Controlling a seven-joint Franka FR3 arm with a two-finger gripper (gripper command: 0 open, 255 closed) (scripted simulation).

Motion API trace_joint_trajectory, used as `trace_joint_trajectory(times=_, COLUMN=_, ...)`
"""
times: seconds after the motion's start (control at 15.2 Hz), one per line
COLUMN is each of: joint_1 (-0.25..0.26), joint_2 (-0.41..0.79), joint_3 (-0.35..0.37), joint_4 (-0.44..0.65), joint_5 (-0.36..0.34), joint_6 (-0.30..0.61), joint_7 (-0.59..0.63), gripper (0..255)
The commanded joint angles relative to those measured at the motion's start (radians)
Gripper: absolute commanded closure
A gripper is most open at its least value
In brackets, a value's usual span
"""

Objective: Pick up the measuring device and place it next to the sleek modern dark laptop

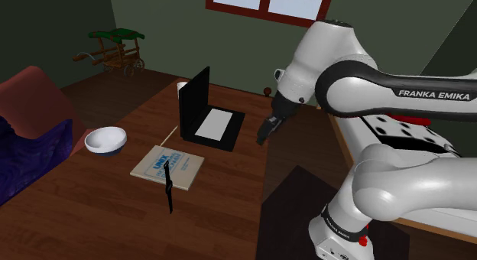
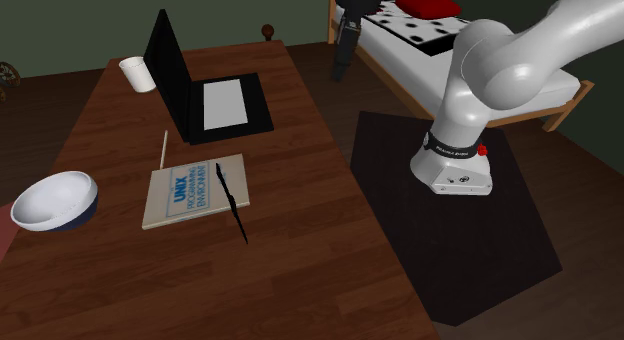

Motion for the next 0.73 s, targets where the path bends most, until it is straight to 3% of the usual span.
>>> trace_joint_trajectory(times=0.0, joint_1=0.029, joint_2=0.001, joint_3=0.054, joint_4=-0.052, joint_5=0.045, joint_6=0.114, joint_7=0.048, gripper=0)
trace_joint_trajectory(times=0.4, joint_1=0.089, joint_2=0.105, joint_3=0.241, joint_4=-0.139, joint_5=0.154, joint_6=0.471, joint_7=0.195, gripper=0)
trace_joint_trajectory(times=0.66, joint_1=0.065, joint_2=0.248, joint_3=0.403, joint_4=-0.142, joint_5=0.186, joint_6=0.732, joint_7=0.312, gripper=0)
